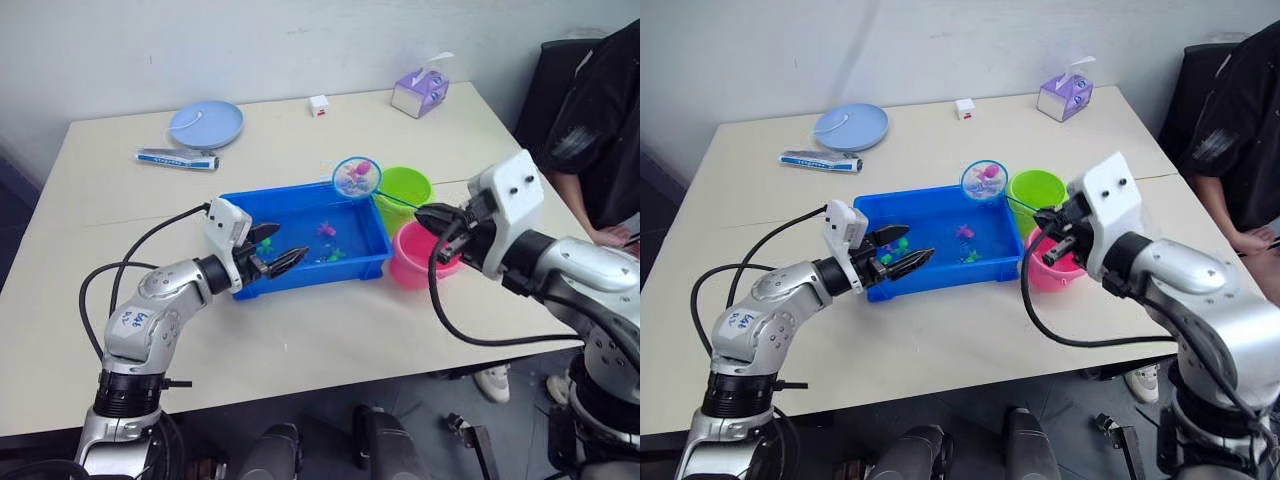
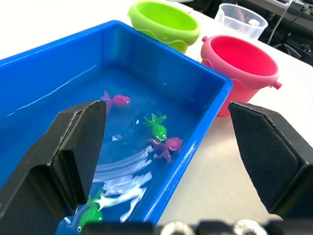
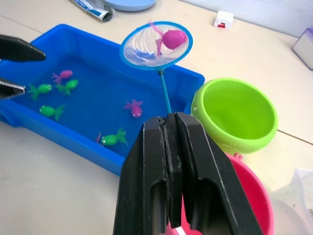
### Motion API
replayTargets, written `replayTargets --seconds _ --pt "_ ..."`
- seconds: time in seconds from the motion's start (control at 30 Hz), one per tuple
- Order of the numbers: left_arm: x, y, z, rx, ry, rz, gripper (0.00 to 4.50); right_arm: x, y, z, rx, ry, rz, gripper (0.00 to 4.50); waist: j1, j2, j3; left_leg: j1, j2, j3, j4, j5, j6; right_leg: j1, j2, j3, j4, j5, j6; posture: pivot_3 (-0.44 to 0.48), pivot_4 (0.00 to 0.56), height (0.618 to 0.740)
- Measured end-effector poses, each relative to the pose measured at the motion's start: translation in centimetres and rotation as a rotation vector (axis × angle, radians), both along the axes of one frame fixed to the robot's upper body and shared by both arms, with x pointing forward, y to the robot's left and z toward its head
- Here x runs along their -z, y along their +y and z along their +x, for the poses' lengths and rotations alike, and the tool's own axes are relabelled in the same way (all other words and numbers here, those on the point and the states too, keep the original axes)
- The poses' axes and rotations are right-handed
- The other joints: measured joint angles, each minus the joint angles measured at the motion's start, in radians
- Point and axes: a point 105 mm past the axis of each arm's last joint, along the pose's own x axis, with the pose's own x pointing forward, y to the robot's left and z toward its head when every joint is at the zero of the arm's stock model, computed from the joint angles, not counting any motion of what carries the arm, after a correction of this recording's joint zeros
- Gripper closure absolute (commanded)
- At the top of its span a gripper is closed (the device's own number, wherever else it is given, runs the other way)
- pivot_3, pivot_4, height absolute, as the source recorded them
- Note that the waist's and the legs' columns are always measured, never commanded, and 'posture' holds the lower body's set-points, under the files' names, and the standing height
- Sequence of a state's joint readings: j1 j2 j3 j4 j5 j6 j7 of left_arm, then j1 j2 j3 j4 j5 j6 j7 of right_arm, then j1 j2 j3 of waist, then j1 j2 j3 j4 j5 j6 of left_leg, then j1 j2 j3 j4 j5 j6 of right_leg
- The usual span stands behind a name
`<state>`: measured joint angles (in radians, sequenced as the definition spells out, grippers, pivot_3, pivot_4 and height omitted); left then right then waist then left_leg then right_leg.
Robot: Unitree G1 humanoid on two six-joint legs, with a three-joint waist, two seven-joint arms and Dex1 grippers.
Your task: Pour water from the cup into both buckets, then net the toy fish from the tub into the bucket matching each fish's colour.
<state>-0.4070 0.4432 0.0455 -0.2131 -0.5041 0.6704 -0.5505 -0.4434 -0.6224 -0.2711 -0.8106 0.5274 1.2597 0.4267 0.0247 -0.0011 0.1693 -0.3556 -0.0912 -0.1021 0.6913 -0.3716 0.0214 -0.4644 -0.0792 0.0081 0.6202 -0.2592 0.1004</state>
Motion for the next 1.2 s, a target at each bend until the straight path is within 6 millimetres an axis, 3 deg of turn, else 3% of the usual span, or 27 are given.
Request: replayTargets --seconds 0.43,0.97,1.2 --pt "0.0 -1.4 0.8 0.078 -0.004 -0.005 0.20 1.6 -5.0 -2.5 0.184 -0.076 -0.077 3.74 0.002 0.000 0.000 0.001 0.000 0.000 0.000 0.000 0.000 0.000 0.000 0.000 0.000 0.000 0.000 0.000 0.150 0.740" --pt "0.3 -1.9 1.1 0.113 0.001 -0.005 0.20 4.6 -8.4 -5.9 0.276 -0.120 -0.285 3.74 0.004 0.000 0.000 0.003 0.000 0.001 0.000 0.000 0.000 0.003 0.001 0.001 0.000 0.000 0.000 0.000 0.150 0.740" --pt "0.3 -2.1 1.1 0.120 0.000 -0.005 0.20 5.0 -7.7 -6.4 0.203 -0.216 -0.437 3.74 0.003 0.000 0.000 0.004 0.000 0.001 0.000 0.000 0.000 0.003 0.001 0.001 0.000 0.000 0.000 0.000 0.150 0.740"
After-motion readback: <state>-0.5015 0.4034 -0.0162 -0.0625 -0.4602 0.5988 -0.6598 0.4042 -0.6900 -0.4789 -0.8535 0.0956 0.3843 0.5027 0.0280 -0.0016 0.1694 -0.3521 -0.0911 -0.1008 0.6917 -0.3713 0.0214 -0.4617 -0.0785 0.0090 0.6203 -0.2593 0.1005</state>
